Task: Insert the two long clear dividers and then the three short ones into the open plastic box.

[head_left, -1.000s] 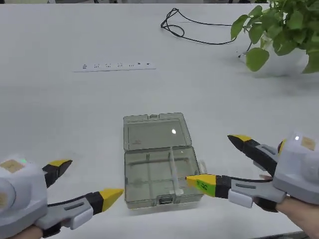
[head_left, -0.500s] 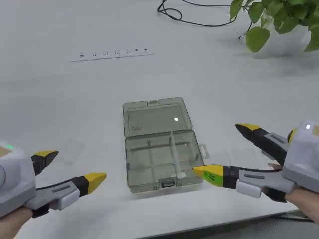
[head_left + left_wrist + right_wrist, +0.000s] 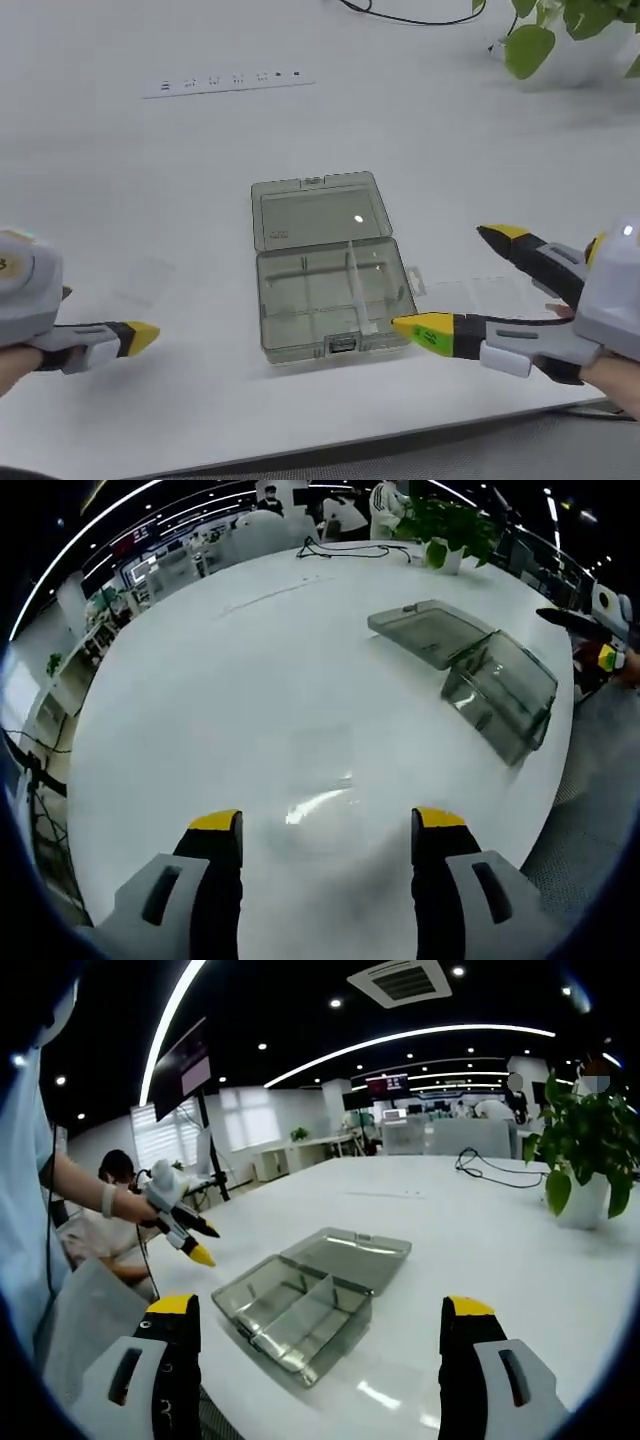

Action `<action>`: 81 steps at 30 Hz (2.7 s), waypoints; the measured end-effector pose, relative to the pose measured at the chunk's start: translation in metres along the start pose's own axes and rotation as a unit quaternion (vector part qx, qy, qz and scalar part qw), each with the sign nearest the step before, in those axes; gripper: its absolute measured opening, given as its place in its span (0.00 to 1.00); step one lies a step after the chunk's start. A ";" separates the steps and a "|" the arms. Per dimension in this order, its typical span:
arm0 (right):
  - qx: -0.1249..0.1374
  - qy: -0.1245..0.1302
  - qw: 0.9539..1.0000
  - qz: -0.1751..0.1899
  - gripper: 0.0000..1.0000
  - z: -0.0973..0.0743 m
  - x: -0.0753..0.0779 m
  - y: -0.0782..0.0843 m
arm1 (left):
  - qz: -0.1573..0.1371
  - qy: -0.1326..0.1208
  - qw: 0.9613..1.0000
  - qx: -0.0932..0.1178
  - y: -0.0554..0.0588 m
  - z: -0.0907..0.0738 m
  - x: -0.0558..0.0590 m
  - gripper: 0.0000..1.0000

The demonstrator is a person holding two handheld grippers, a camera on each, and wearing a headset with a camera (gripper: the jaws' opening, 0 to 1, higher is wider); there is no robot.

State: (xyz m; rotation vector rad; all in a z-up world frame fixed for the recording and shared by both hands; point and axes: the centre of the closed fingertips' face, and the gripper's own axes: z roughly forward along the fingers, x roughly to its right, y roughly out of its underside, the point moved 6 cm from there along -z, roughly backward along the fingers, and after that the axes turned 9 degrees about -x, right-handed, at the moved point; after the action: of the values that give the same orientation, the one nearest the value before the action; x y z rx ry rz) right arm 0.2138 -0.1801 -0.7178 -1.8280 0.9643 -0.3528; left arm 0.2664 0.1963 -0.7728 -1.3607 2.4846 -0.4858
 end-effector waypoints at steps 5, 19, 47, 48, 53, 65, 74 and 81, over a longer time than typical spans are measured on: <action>-0.001 0.007 1.000 0.002 1.00 -0.004 0.001 0.004 | 0.013 0.007 0.999 -0.032 -0.002 0.008 -0.002 0.61; 0.001 0.010 1.000 0.002 1.00 -0.007 0.003 0.005 | 0.019 0.040 0.994 -0.101 -0.004 0.020 0.005 0.38; -0.007 0.008 1.000 0.013 1.00 -0.004 0.002 0.006 | -0.007 0.043 0.991 -0.127 -0.004 0.016 -0.002 0.30; -0.007 0.008 1.000 0.014 1.00 -0.004 0.002 0.007 | -0.016 0.047 0.991 -0.122 -0.004 0.015 -0.001 0.30; -0.014 0.006 1.000 0.016 1.00 -0.003 0.002 0.008 | -0.047 0.055 0.993 -0.090 -0.006 0.012 0.000 0.30; -0.023 -0.001 1.000 0.021 0.98 -0.001 0.002 0.008 | -0.084 0.098 0.992 -0.006 -0.030 -0.005 0.028 0.30; -0.027 -0.005 0.999 0.029 0.98 -0.001 0.003 0.005 | -0.083 0.130 0.987 0.050 -0.054 -0.018 0.055 0.30; -0.042 -0.009 0.999 0.023 0.97 0.002 0.002 0.006 | -0.095 0.155 0.980 0.085 -0.066 -0.023 0.076 0.30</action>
State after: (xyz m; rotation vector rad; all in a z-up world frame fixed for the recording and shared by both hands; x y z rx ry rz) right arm 0.2139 -0.1813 -0.7246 -1.8779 1.0212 -0.2715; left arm 0.2679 0.1019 -0.7303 -1.5602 2.4830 -0.9979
